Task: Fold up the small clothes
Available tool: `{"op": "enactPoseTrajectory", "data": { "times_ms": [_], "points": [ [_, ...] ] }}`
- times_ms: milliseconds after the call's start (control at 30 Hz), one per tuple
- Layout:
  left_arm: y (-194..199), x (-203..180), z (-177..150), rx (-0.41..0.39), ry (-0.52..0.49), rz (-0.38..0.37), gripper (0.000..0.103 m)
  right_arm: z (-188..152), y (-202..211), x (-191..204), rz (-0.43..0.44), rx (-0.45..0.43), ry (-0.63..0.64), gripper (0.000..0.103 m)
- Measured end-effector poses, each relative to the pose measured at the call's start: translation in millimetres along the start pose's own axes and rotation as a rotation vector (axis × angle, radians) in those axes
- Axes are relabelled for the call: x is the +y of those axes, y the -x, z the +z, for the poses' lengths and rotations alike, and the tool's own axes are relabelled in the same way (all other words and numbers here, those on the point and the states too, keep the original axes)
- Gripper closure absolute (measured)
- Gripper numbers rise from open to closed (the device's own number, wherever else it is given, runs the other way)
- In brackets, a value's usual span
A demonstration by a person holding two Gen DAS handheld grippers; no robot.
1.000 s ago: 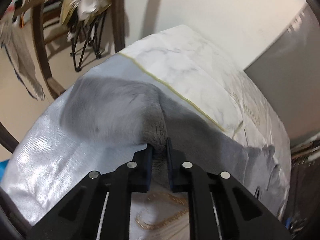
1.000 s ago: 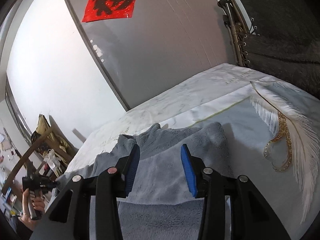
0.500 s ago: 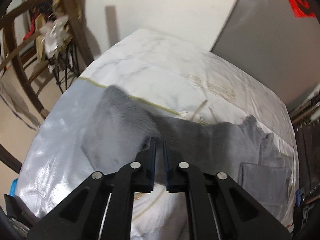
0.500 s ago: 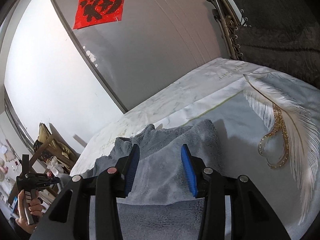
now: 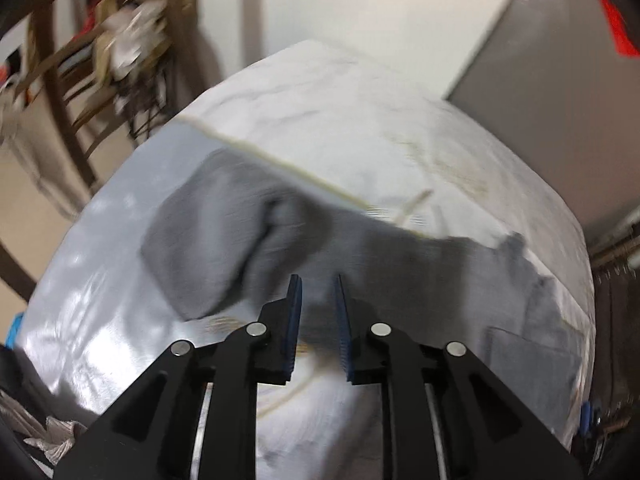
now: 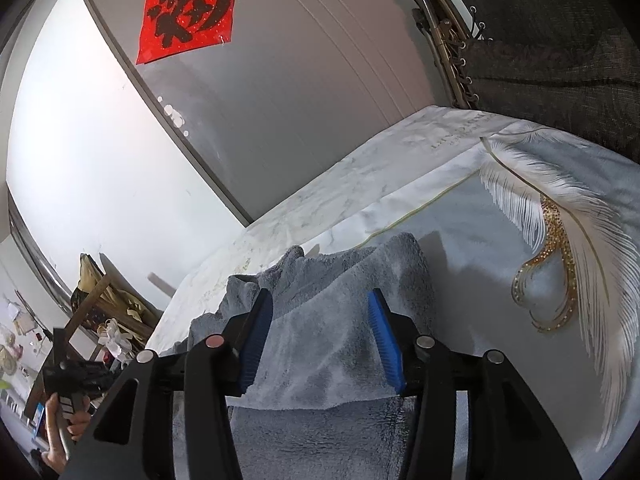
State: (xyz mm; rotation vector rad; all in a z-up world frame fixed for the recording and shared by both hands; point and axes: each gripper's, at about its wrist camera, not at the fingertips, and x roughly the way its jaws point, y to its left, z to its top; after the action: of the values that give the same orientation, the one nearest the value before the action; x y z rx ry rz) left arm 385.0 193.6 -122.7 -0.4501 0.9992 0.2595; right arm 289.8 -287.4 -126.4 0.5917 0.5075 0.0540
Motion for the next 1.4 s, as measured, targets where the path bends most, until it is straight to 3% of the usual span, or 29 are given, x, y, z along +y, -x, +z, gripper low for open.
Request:
{"op": "enactPoseTrajectory", "data": {
  "times_ms": [100, 233, 500, 667, 733, 833, 1133, 1167, 1200, 1233, 1300, 1400],
  "points": [
    [-5, 8, 2, -0.004, 0.003, 0.016, 0.083, -2, -3, 0, -0.006, 0.012, -0.002, 0.051],
    [-10, 4, 9, -0.039, 0.0, 0.076, 0.05, -3, -6, -3, -0.012, 0.024, -0.01, 0.05],
    [-23, 1, 12, 0.019, 0.059, 0.026, 0.049, -4, -9, -9, -0.02, 0.036, -0.036, 0.047],
    [-17, -5, 6, -0.006, 0.022, 0.048, 0.048, -4, -9, -12, -0.02, 0.036, -0.053, 0.045],
    [-23, 6, 4, 0.006, 0.056, 0.077, 0.048, -4, -9, -13, -0.02, 0.035, -0.059, 0.043],
    [-34, 16, 4, 0.043, 0.088, 0.052, 0.048, -4, -10, -14, -0.018, 0.04, -0.067, 0.043],
    [-49, 14, 45, -0.013, 0.08, 0.189, 0.048, -5, -12, -13, -0.02, 0.048, -0.052, 0.043],
    [-51, 17, 47, -0.01, 0.088, 0.195, 0.049, -5, -12, -13, -0.021, 0.045, -0.052, 0.043],
    [-51, 22, 50, -0.01, 0.103, 0.189, 0.056, -5, -12, -12, -0.022, 0.043, -0.051, 0.043],
    [-51, 27, 51, -0.008, 0.112, 0.179, 0.077, -5, -12, -12, -0.022, 0.041, -0.049, 0.043],
    [-51, 33, 51, 0.011, 0.114, 0.128, 0.096, -4, -11, -11, -0.021, 0.035, -0.044, 0.043],
    [-41, 30, 46, -0.018, 0.07, 0.133, 0.096, -3, -9, -9, -0.018, 0.03, -0.035, 0.043]
  ]
}}
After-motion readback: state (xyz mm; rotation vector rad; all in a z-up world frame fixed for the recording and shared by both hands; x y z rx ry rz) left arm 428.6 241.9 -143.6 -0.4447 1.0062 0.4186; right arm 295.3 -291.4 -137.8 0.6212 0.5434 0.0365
